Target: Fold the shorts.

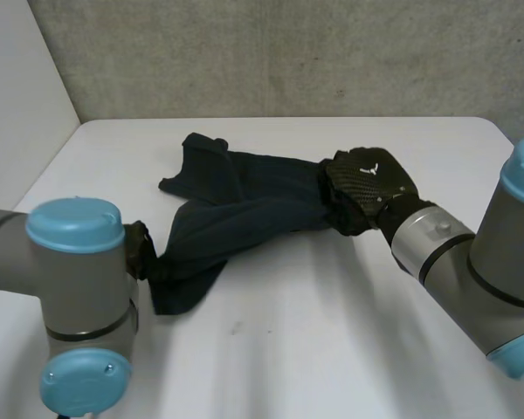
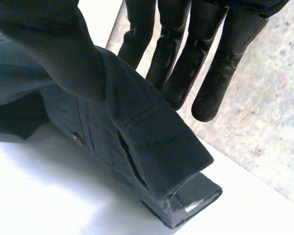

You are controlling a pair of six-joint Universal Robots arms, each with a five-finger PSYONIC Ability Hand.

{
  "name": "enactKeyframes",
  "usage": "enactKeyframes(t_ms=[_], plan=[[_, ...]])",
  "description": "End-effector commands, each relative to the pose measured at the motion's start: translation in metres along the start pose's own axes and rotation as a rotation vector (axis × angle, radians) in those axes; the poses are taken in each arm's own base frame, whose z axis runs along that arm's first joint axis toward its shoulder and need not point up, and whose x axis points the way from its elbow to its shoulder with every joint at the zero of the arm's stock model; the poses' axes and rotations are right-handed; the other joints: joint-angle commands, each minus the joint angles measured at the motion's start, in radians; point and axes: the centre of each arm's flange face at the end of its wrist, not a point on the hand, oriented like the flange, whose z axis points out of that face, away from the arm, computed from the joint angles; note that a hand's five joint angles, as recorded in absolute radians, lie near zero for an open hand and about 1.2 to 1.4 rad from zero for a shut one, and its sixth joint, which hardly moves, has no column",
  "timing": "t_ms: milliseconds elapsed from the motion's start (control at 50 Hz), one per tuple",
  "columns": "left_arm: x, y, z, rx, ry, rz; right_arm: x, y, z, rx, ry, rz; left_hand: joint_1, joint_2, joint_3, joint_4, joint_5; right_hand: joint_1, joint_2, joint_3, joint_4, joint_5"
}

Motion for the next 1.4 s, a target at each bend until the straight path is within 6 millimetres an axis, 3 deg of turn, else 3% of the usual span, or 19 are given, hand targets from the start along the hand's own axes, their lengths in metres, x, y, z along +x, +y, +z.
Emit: enactKeyframes(t_ms=[20,140,240,320,420,500,600,680,740,800,880,900,940,980,1060,1120,1180,1260,1400], plan=[[0.007,-0.028,-0.011,0.070,0.094,0.411,0.005,-0.034,-0.005,0.068,0.007,-0.080,0.298,0.328,0.333,0.338,0.404,0.418,0.219,0.220,0.205,0.237],[0.012,-0.084,-0.040,0.264,0.164,0.561,0.003,-0.064,-0.015,0.024,-0.027,-0.167,0.298,0.328,0.333,0.338,0.404,0.418,0.219,0.220,0.205,0.237],[0.013,-0.136,-0.081,0.438,0.199,0.614,0.008,-0.092,-0.020,0.037,-0.020,-0.259,0.298,0.328,0.333,0.338,0.404,0.418,0.219,0.220,0.205,0.237],[0.013,-0.157,-0.102,0.530,0.213,0.676,0.013,-0.116,-0.025,0.055,0.004,-0.348,0.298,0.328,0.333,0.338,0.404,0.418,0.219,0.220,0.205,0.237],[0.017,-0.159,-0.105,0.563,0.235,0.749,0.016,-0.126,-0.030,0.020,-0.003,-0.391,0.298,0.328,0.333,0.338,0.404,0.418,0.219,0.220,0.205,0.237],[0.024,-0.136,-0.087,0.486,0.280,0.793,0.013,-0.098,-0.013,-0.104,-0.054,-0.381,0.298,0.328,0.333,0.338,0.404,0.418,0.219,0.220,0.205,0.237],[0.035,-0.078,-0.028,0.263,0.323,0.864,0.012,-0.051,0.015,-0.243,-0.084,-0.384,0.298,0.328,0.333,0.338,0.404,0.418,0.219,0.220,0.205,0.237],[0.047,-0.056,0.015,0.212,0.324,0.876,0.013,-0.014,0.043,-0.333,-0.084,-0.410,0.298,0.328,0.333,0.338,0.404,0.418,0.219,0.220,0.205,0.237],[0.053,-0.054,0.042,0.226,0.310,0.874,0.016,0.008,0.067,-0.357,-0.066,-0.427,0.298,0.328,0.333,0.338,0.404,0.418,0.219,0.220,0.205,0.237],[0.056,-0.070,0.075,0.321,0.249,0.878,0.023,0.011,0.087,-0.312,-0.013,-0.437,0.298,0.328,0.333,0.338,0.404,0.418,0.219,0.220,0.205,0.237],[0.072,-0.124,0.093,0.612,0.150,0.836,0.039,-0.017,0.116,-0.107,0.130,-0.475,0.298,0.328,0.333,0.338,0.404,0.418,0.219,0.220,0.205,0.237],[0.075,-0.155,0.093,0.761,0.091,0.790,0.046,-0.040,0.123,0.006,0.194,-0.490,0.298,0.328,0.333,0.338,0.404,0.418,0.219,0.220,0.205,0.237],[0.080,-0.184,0.087,0.911,0.045,0.730,0.053,-0.067,0.126,0.137,0.261,-0.508,0.298,0.328,0.333,0.338,0.404,0.418,0.219,0.220,0.205,0.237],[0.087,-0.222,0.069,1.141,0.013,0.661,0.063,-0.114,0.122,0.351,0.361,-0.519,0.298,0.328,0.333,0.338,0.404,0.418,0.219,0.220,0.205,0.237],[0.086,-0.277,0.023,1.450,-0.026,0.569,0.070,-0.180,0.098,0.624,0.479,-0.542,0.298,0.328,0.333,0.338,0.404,0.418,0.219,0.220,0.205,0.237],[0.083,-0.288,0.009,1.509,-0.028,0.533,0.071,-0.196,0.087,0.692,0.504,-0.549,0.298,0.328,0.333,0.338,0.404,0.418,0.219,0.220,0.205,0.237],[0.083,-0.282,0.011,1.479,0.011,0.506,0.069,-0.199,0.082,0.696,0.488,-0.554,0.298,0.328,0.333,0.338,0.404,0.418,0.219,0.220,0.205,0.237],[0.080,-0.255,0.023,1.376,0.062,0.504,0.065,-0.179,0.085,0.612,0.444,-0.550,0.298,0.328,0.333,0.338,0.404,0.418,0.219,0.220,0.205,0.237],[0.065,-0.180,0.051,1.087,0.109,0.528,0.052,-0.103,0.096,0.352,0.325,-0.528,0.298,0.328,0.333,0.338,0.404,0.418,0.219,0.220,0.205,0.237]])
